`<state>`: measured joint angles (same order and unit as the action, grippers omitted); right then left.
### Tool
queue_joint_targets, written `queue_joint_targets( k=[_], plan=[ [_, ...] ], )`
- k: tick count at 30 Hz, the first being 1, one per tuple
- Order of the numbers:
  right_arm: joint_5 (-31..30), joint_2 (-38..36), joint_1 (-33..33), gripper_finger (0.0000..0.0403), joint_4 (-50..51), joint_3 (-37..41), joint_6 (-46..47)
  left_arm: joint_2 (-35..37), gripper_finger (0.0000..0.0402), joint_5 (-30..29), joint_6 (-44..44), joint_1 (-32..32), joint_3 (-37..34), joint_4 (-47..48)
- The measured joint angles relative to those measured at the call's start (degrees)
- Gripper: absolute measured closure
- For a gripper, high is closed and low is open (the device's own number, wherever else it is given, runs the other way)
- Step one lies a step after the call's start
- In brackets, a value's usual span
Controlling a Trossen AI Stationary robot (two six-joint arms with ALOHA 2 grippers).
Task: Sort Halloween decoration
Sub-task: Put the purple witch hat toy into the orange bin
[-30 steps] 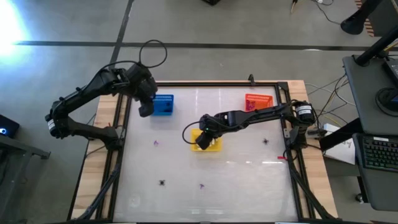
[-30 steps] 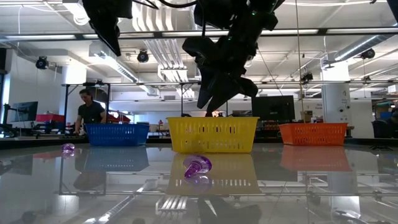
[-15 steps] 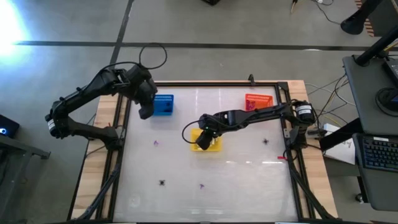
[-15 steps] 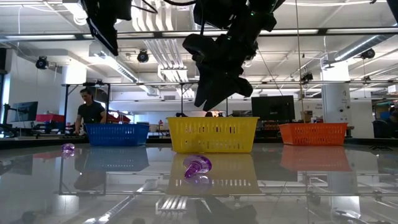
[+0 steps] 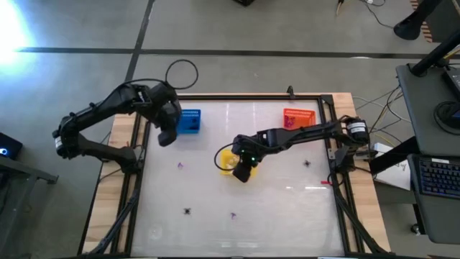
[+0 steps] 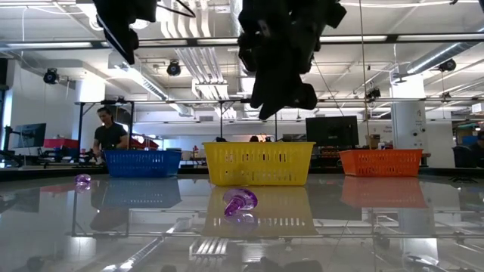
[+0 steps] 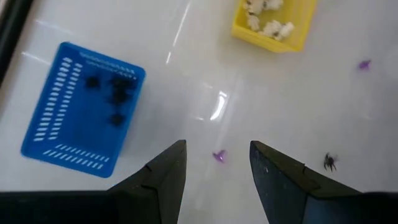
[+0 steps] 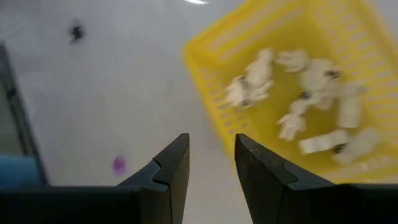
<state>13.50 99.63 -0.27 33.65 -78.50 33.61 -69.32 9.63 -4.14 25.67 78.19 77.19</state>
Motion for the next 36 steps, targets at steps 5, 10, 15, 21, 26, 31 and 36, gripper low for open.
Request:
queue_joint_targets(
  k=[5,10,15,21,26,31,36],
  plan=[
    [2.0,0.2,3.0,0.0284,-0.1,0.0,0.2,0.0,0.0242,0.0,-1.2,-3.9,0.0,0.0],
    [2.1,0.3,7.0,0.0284,-0.5,0.0,0.6,0.0,0.0242,-0.1,-1.6,-6.2,0.0,0.1],
    [2.0,0.3,10.7,0.0284,-5.3,0.0,0.0,0.1,0.0242,-0.1,-2.9,-6.9,0.0,1.7],
    [1.5,0.4,14.4,0.0284,-9.6,0.0,-2.4,0.4,0.0242,-0.2,-3.2,-6.9,-0.1,2.9],
    [1.3,2.6,16.7,0.0284,-14.7,0.0,-4.3,0.7,0.0242,-0.2,-3.7,-6.9,-0.1,2.9],
    [-2.6,6.4,18.8,0.0284,-16.8,0.0,-4.3,0.8,0.0242,-0.2,-2.9,-6.9,-0.1,2.9],
    [-3.5,9.3,20.2,0.0284,-17.6,0.0,-3.6,0.9,0.0242,-0.2,-2.6,-6.9,-0.1,3.0]
  ],
)
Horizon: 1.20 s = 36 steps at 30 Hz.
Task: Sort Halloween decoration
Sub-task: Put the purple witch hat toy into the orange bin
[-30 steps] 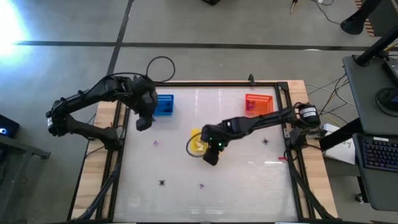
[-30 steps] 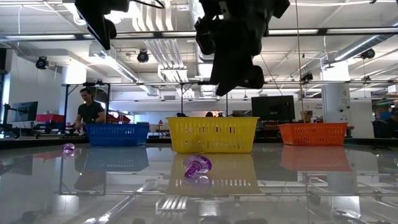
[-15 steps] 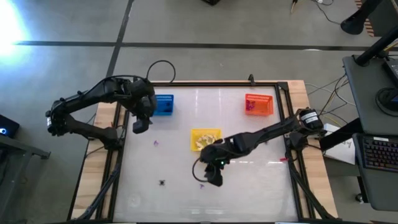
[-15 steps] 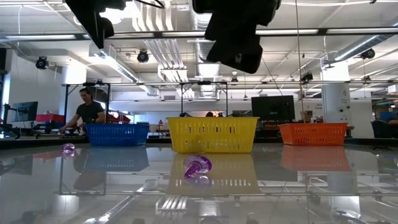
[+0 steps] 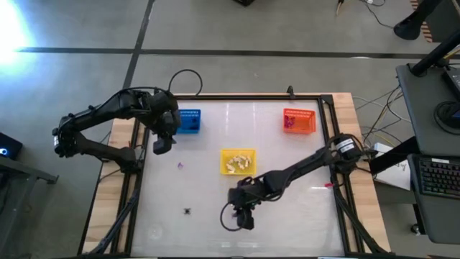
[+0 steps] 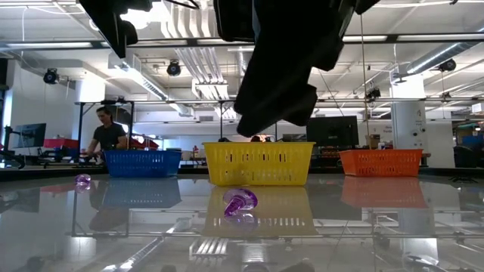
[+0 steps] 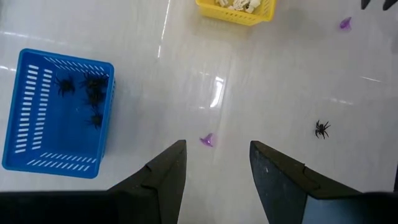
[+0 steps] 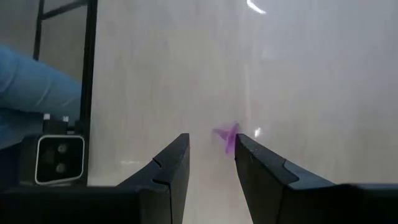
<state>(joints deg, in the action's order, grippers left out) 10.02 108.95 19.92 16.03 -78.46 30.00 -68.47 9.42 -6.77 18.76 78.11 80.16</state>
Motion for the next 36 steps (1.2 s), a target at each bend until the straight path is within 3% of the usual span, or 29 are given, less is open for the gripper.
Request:
queue_joint_targets(
  k=[4,28,31,36],
  plan=[
    [-2.6,0.8,0.9,0.0284,-1.3,0.0,0.0,0.0,0.0242,0.0,0.0,0.0,0.0,0.0],
    [-4.2,6.4,1.5,0.0286,-2.9,-0.1,6.6,0.0,0.0242,0.0,-0.2,0.0,0.0,-0.8],
    [-4.2,6.4,1.5,0.0304,-2.8,-0.1,7.2,0.0,0.0242,0.0,-0.2,0.0,0.0,-0.9],
    [-4.2,6.4,1.4,0.037,-2.1,-0.2,9.7,0.0,0.0242,0.0,-0.2,0.0,0.0,-0.9]
  ],
)
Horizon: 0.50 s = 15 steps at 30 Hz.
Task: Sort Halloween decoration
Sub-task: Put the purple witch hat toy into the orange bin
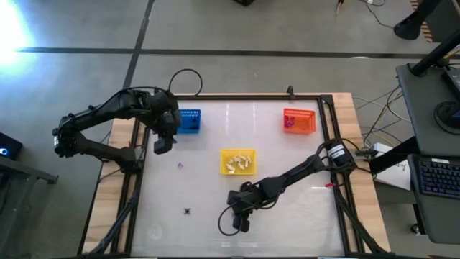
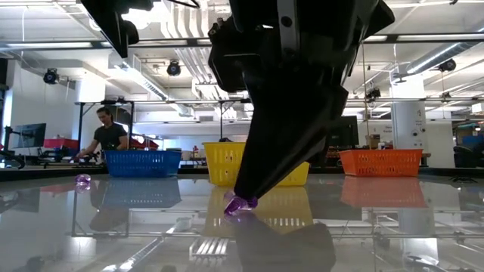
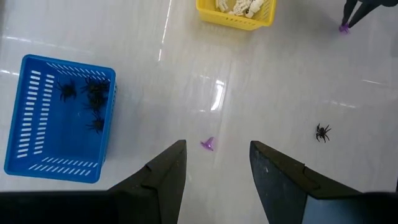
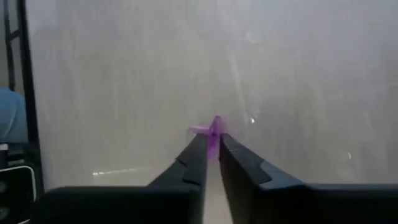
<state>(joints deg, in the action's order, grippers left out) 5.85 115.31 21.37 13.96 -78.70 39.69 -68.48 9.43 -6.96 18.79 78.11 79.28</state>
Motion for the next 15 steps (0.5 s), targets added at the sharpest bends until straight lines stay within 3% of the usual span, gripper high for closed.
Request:
queue_joint_targets(
  k=[3,15],
  plan=[
    [0.0,0.0,0.0,0.0389,1.4,0.0,1.0,0.0,0.0242,0.0,0.0,0.0,0.0,0.0],
    [0.0,-0.3,0.3,0.0394,3.0,-1.2,7.0,0.0,0.0242,0.0,0.0,0.0,0.0,-0.1]
  ],
)
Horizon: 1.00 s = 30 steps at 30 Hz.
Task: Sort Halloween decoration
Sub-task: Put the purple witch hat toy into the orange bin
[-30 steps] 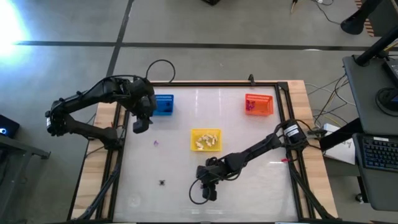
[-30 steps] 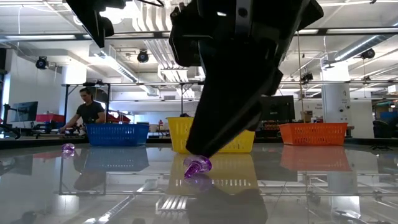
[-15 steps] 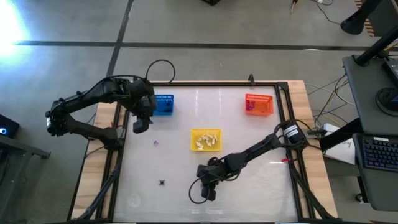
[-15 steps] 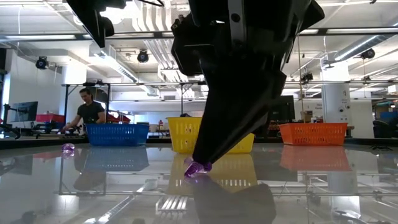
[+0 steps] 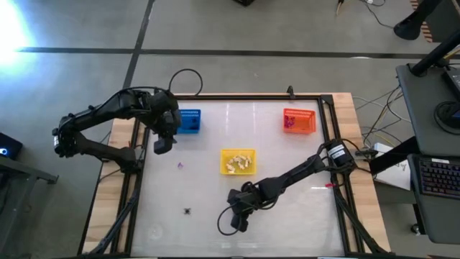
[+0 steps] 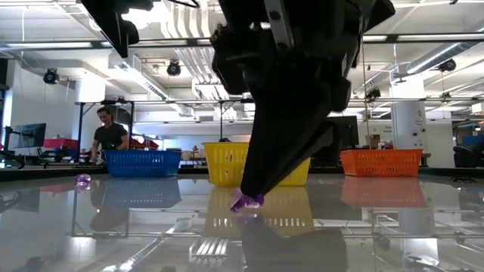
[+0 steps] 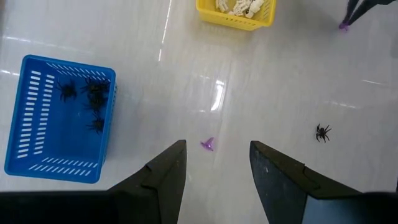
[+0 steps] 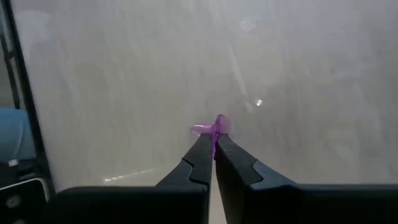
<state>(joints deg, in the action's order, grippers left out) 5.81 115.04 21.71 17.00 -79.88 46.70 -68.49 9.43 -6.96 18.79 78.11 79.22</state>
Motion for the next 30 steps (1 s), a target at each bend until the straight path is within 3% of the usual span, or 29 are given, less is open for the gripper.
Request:
queue_joint_targets(
  k=[4,9,15,21,30],
  plan=[
    [-0.1,-0.9,0.7,0.0394,4.5,-4.0,0.0,0.0,0.0242,0.0,0.0,0.0,0.0,0.0],
    [-4.8,-2.0,1.6,0.0394,14.0,-9.4,0.0,0.0,0.0242,0.0,0.4,0.0,0.0,0.0],
    [-10.1,-2.3,2.3,0.0394,31.6,-16.2,0.3,0.0,0.0242,0.0,0.5,0.0,0.0,0.0],
    [-12.8,-2.3,2.3,0.0394,46.4,-20.2,1.3,0.0,0.0242,0.0,1.4,0.0,0.0,0.0],
    [-14.1,-2.3,1.1,0.0394,57.9,-22.1,1.3,0.1,0.0242,0.0,1.3,0.0,0.0,0.9]
  ],
)
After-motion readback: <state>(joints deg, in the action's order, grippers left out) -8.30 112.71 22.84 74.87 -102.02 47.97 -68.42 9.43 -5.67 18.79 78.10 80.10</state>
